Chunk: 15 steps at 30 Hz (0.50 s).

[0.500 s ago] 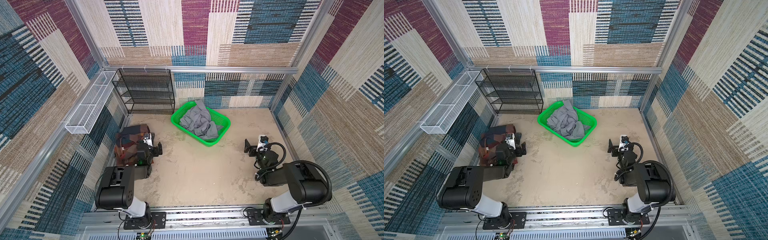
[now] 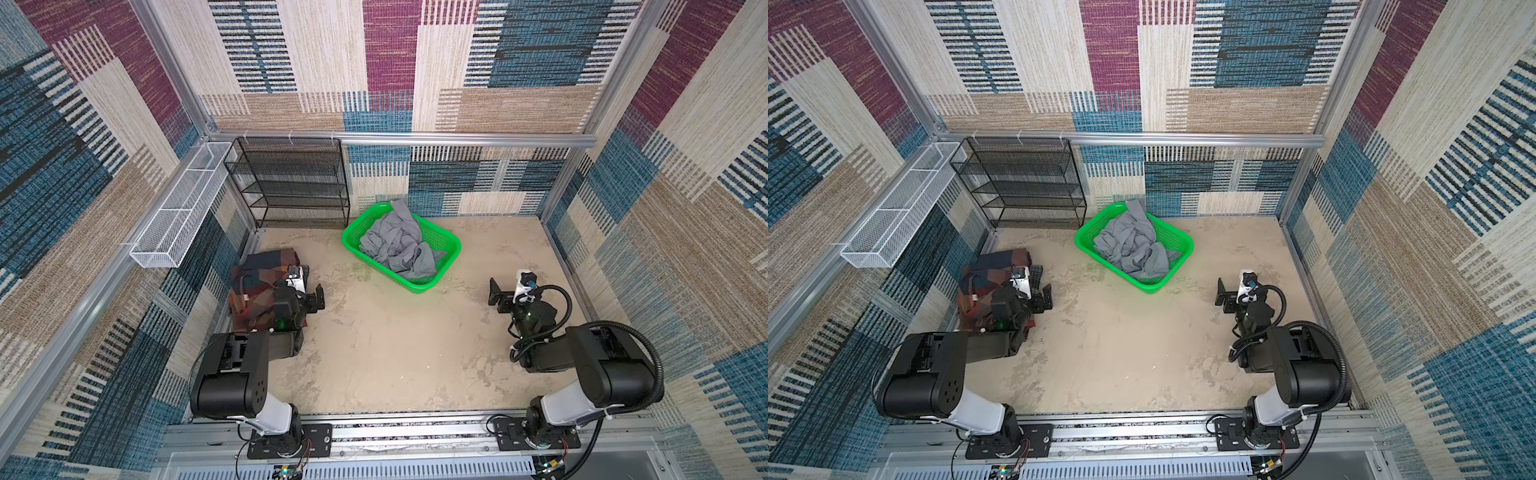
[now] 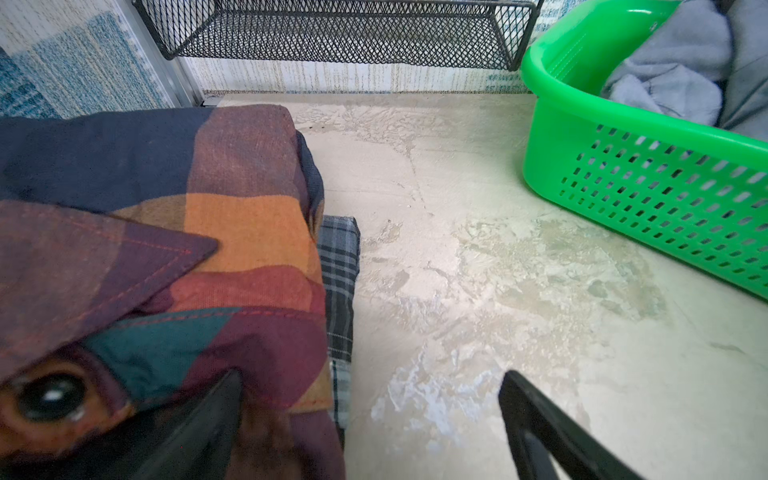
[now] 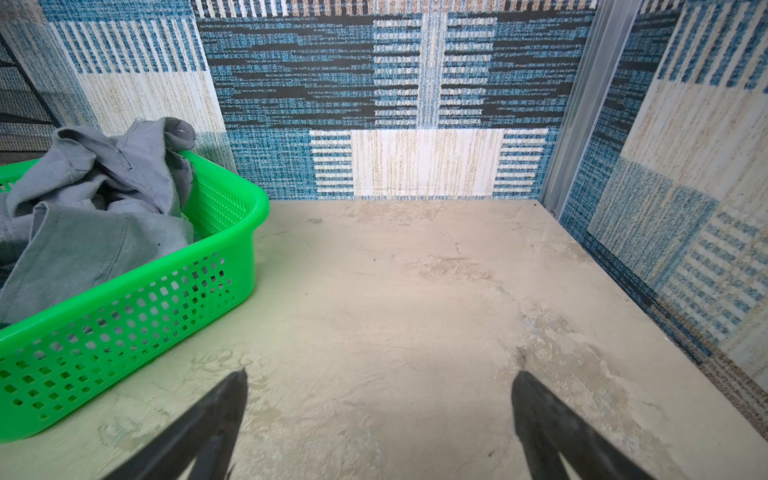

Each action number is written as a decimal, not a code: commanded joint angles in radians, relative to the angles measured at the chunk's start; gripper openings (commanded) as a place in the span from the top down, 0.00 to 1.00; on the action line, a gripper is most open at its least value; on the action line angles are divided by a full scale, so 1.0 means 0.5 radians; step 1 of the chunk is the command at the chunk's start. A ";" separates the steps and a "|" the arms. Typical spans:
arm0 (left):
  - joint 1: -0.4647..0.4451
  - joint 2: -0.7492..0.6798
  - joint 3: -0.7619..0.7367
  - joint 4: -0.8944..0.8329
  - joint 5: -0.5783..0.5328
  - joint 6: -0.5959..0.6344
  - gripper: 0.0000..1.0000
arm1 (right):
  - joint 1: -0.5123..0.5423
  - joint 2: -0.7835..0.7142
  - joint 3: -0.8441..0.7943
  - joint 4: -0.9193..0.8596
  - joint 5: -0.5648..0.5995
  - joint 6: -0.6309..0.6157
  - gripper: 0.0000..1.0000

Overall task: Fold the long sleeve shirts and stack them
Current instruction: 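Reach the right gripper into the green basket toward the grey shirts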

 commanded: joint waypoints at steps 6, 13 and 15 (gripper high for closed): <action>-0.002 0.001 0.011 0.006 0.040 0.033 0.01 | 0.000 -0.002 0.012 0.066 -0.021 -0.005 0.00; -0.001 -0.017 0.010 0.002 0.015 0.028 0.01 | 0.013 -0.166 0.139 -0.249 -0.123 -0.063 0.00; -0.003 -0.115 0.048 -0.137 0.039 0.036 0.01 | 0.050 -0.346 0.266 -0.637 -0.091 -0.066 0.00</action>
